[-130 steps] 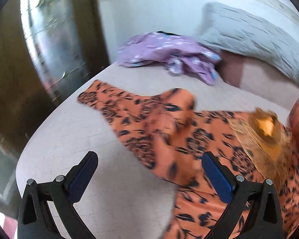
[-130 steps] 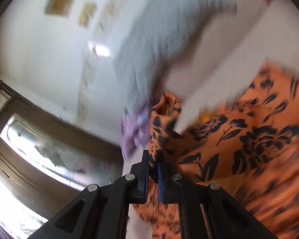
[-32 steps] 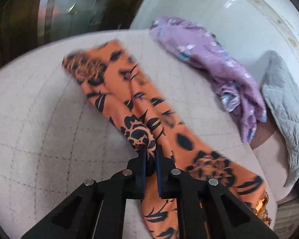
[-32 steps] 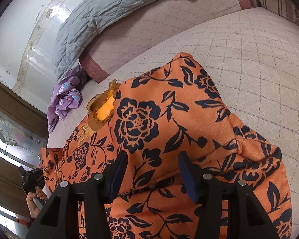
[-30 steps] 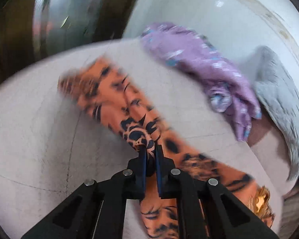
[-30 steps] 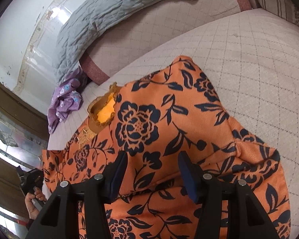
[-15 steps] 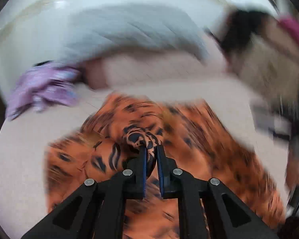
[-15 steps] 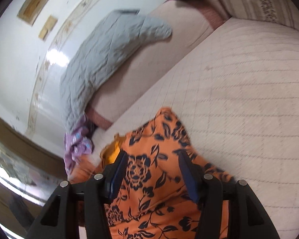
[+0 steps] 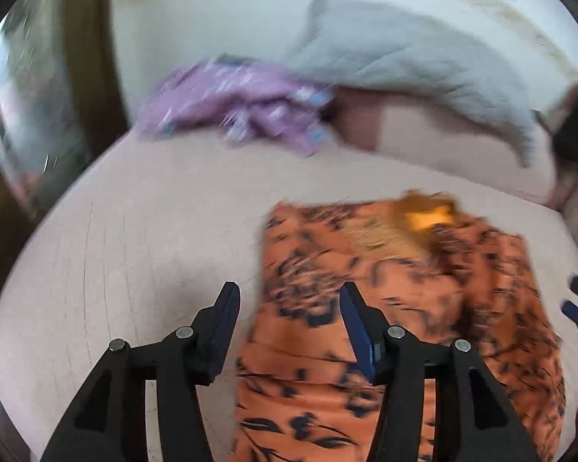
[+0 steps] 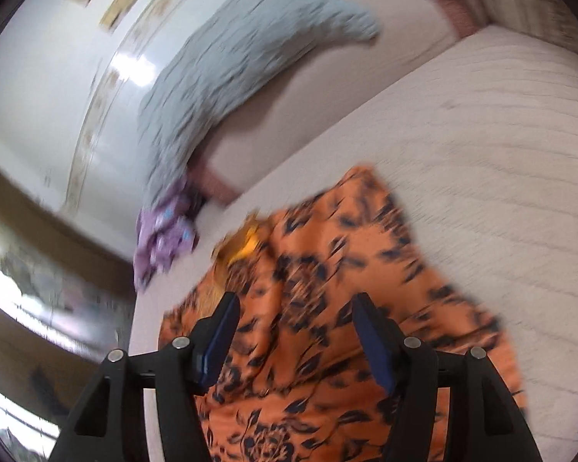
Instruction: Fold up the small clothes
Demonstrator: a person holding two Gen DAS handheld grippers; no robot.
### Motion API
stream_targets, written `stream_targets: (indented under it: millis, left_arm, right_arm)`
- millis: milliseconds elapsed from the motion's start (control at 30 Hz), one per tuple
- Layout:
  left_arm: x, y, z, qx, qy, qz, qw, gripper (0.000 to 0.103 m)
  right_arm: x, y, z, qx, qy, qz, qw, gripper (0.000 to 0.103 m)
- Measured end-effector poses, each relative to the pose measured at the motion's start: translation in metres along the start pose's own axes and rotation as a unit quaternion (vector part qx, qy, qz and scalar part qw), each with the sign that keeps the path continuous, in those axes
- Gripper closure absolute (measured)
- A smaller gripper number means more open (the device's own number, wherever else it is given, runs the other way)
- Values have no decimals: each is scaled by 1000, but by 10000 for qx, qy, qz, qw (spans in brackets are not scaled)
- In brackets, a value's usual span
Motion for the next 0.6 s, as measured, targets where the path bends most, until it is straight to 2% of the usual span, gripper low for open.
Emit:
stream_targets:
  millis: [100,167,267,433,467,600]
  left_arm:
    - [-38,15,-3,-13,-58,-705,9975,52]
    - [-57,21,1,25,47,-991,9951,53]
    - [-68,30,4,18,116,-1221,9925,53]
    - [-73,32,-2,207,308,-1315,9906,53]
    - [-73,33,-2,238,363,-1336,9901,53]
    - [-79,32,-8,308,472,-1380,9888,53]
  right_arm:
    - [-24,15,-27,465,170,-250,9985,38]
    - [-47,18,-50,787,391,-370,9954,38]
    - [-84,16,-81,1092,723,-497,9901,38]
    - [-153,12,-109,1435,1507,-784,9750,37]
    - [-165,14,-110,1540,1711,-829,9696,36]
    - [-211,24,-97,1942,2834,-1024,9335,36]
Point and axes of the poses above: each gripper's, at about its wrist camera, not at the fingertips, and x roughly against the way its jaws point, z to its right, y to its underside, the point moved 7 cm from there along -x, roughly the way its jaws point, and after that the axes turned 13 degrees about -x, right-handed, at the moved point
